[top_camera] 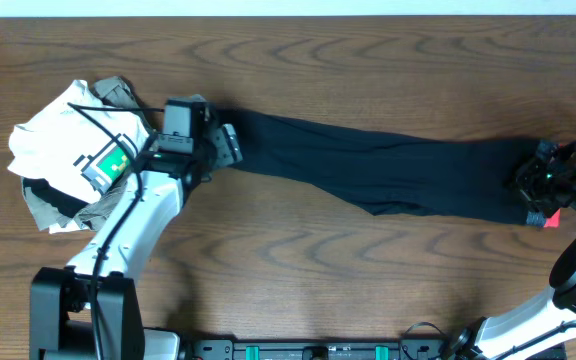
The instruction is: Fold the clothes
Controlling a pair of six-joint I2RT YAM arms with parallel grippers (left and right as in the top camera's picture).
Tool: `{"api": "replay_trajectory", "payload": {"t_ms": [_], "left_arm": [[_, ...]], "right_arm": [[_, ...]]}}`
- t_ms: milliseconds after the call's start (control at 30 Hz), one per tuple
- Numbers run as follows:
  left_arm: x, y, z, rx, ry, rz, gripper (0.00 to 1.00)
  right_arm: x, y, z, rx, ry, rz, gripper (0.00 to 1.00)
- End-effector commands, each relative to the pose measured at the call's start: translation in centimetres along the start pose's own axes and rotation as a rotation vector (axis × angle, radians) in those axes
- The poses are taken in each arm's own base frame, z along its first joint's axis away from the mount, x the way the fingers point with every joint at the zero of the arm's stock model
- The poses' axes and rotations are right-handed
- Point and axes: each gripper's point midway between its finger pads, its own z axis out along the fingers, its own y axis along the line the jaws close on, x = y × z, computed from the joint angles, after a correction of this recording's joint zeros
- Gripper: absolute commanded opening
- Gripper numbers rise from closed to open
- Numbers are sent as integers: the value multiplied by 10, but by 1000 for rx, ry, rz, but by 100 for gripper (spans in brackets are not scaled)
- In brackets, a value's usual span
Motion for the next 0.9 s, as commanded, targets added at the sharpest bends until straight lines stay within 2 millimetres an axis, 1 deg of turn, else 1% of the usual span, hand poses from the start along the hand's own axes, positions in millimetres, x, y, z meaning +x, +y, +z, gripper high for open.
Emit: {"api": "replay_trajectory", "payload": {"t_ms": [0, 67, 133, 167, 267, 400, 533, 600, 667, 767, 867], "left_arm": [[-7, -2, 8, 49, 0, 79, 88], [-9, -3, 14, 65, -4, 129, 93], [-9, 4, 23, 55, 0, 155, 96], [-9, 9, 28, 48, 3, 158, 100], [-11, 18, 42, 62, 28, 172, 100], [-19, 25, 61, 108, 85, 158, 99], [-29, 21, 78, 144, 137, 195, 99], [-30, 22, 86, 141, 162, 197, 99], [-24, 21, 93, 157, 194, 188, 99], [-4, 22, 101, 185, 268, 163, 99], [15, 24, 102, 196, 346, 135, 100]], "right_arm": [[3, -16, 0, 77, 8, -15, 27], [6, -16, 0, 80, 19, -13, 27], [8, -17, 0, 82, 27, -11, 27], [9, -17, 0, 83, 31, -10, 27], [12, -18, 0, 87, 44, -10, 27], [14, -18, 0, 88, 52, -15, 27], [16, -19, 0, 90, 59, -14, 27], [17, -19, 0, 91, 62, -16, 27], [17, -19, 0, 91, 62, -16, 27], [17, -19, 0, 91, 62, -16, 27], [17, -20, 0, 96, 63, -16, 27]]}}
